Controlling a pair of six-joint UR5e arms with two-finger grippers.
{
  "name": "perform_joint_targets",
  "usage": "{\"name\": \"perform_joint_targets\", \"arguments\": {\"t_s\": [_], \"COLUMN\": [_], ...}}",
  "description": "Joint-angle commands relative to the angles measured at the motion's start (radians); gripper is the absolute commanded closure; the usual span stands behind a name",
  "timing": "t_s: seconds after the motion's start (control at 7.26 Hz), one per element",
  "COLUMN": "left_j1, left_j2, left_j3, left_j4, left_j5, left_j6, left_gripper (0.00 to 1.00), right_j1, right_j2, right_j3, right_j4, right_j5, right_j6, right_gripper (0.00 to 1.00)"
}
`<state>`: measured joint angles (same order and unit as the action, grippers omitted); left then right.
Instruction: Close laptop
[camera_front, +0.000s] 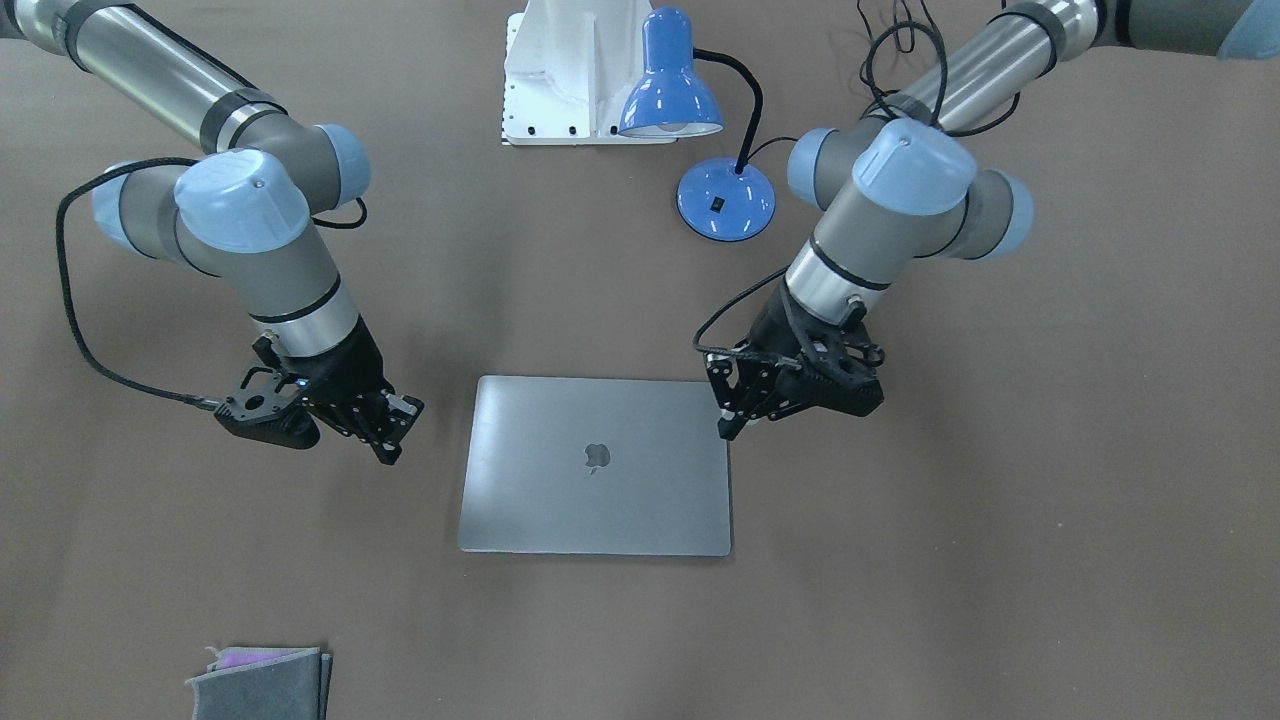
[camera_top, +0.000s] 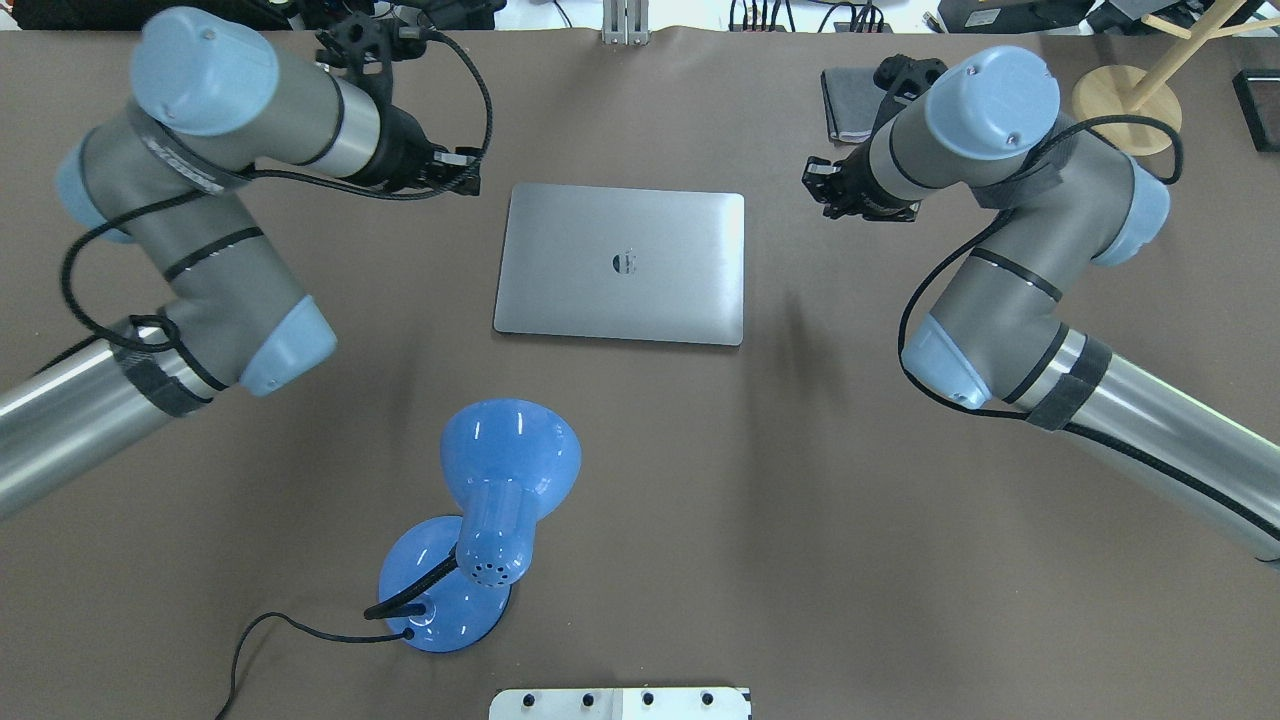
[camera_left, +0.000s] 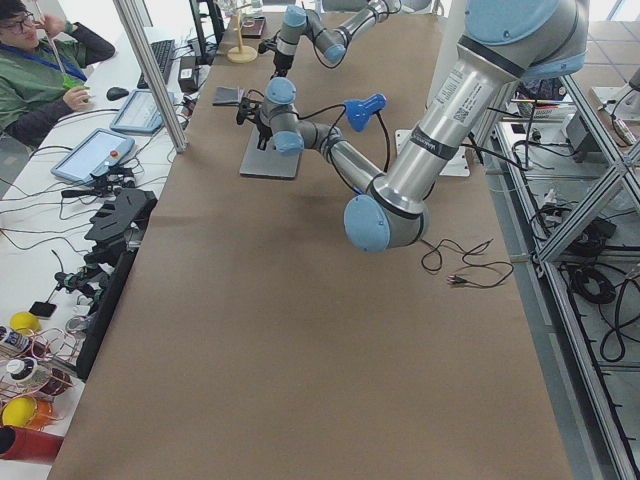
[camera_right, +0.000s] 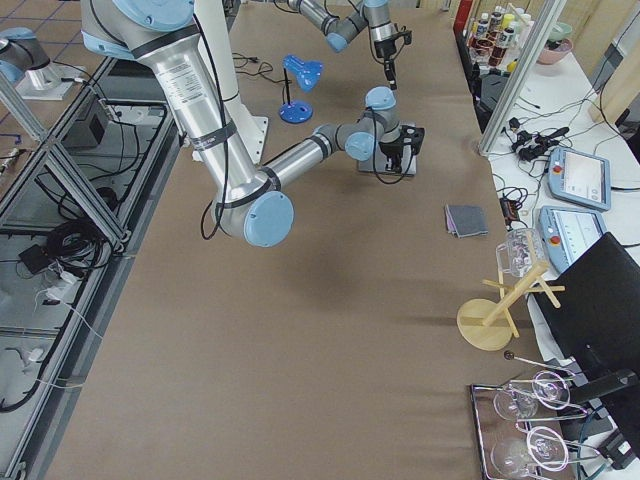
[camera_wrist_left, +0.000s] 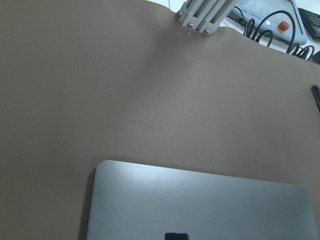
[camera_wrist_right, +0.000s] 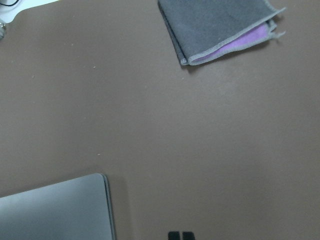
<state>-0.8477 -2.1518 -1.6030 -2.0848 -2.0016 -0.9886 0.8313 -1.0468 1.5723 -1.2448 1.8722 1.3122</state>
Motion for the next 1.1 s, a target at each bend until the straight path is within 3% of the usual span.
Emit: {"name": "perform_joint_targets", "arguments": {"t_s": [0.0, 0.28, 0.41, 0.69, 0.83, 0.96], "left_j1": [-0.124, -0.244, -0.296, -0.379, -0.421, -0.494], "left_j2": [0.046, 0.069, 0.078, 0.211, 0.258, 0.288], "left_j3": [-0.170, -0.229, -0.222, -0.201, -0.134, -0.077], "left_j4": [0.340, 0.638, 0.708, 0.709, 0.713, 0.716], "left_j5": [-0.097, -0.132, -0.179, -0.227, -0.229, -0.245], "left_j6": [0.290, 0.661, 0.808, 0.893, 0.989, 1.055], "left_gripper": [0.01, 0.01, 0.01, 0.01, 0.01, 0.01], "right_j1": [0.080, 0.173, 0.222, 0.363, 0.444, 0.494], "right_j2": [-0.063, -0.238, -0.331, -0.459, -0.522, -0.611], "right_j3": [0.102, 0.223, 0.271, 0.293, 0.291, 0.291], "right_j4": [-0.192, -0.231, -0.229, -0.229, -0.229, -0.226], "right_j5": [0.040, 0.126, 0.155, 0.311, 0.362, 0.346], "right_j6": [-0.286, -0.501, -0.619, -0.869, -1.001, -1.150], "right_gripper": [0.00, 0.00, 0.00, 0.00, 0.00, 0.00]}}
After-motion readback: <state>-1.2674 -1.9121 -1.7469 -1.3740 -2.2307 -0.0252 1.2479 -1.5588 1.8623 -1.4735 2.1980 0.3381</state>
